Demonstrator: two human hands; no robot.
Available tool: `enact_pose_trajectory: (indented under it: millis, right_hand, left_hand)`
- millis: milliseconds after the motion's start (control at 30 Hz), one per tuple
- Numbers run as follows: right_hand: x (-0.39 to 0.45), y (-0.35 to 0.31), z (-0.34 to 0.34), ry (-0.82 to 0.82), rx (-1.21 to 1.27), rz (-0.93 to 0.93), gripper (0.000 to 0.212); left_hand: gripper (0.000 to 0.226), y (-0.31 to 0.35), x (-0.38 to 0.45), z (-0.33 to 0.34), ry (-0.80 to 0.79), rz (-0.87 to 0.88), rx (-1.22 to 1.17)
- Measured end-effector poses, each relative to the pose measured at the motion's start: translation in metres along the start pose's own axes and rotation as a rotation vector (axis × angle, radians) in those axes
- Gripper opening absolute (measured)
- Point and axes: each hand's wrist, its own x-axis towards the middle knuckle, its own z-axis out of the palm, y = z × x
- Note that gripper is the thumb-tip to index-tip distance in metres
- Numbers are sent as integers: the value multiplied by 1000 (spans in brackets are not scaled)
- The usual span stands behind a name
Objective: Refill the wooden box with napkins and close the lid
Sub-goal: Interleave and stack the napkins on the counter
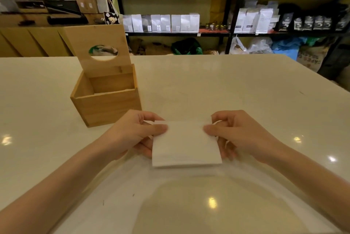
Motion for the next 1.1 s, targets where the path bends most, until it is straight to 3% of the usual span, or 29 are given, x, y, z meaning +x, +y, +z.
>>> enact_pose_trajectory:
  millis: [167,300,433,500,567,633,800,1100]
  right_hand:
    - [1,9,5,123,-297,-111,14]
    - [2,12,9,175,-503,-150,12]
    - [-1,13,9,308,-874,-217,31]
    - [-4,8,9,328,-956,-363,35]
    - [-3,8,10,220,-1051,-456,44]
    - [0,12,11,92,-1153,-436,50]
    - [6,28,9,31,-1202,-345,49]
    - [6,25,13,135,-1040,-489,24]
  left_hand:
    - [8,-11,7,-1,89,96,224]
    - [13,-15,6,1,231,257,649]
    - [28,-16,1,5,372,425,868]
    - [34,-17,0,3,329,504,924]
    - [40,-20,2,0,224,563,1000]
    - [43,-24,4,-2,132,579,1050]
    - [45,-30,10,-1,66,577,1090]
    - [25,-29,9,2,161,595,923]
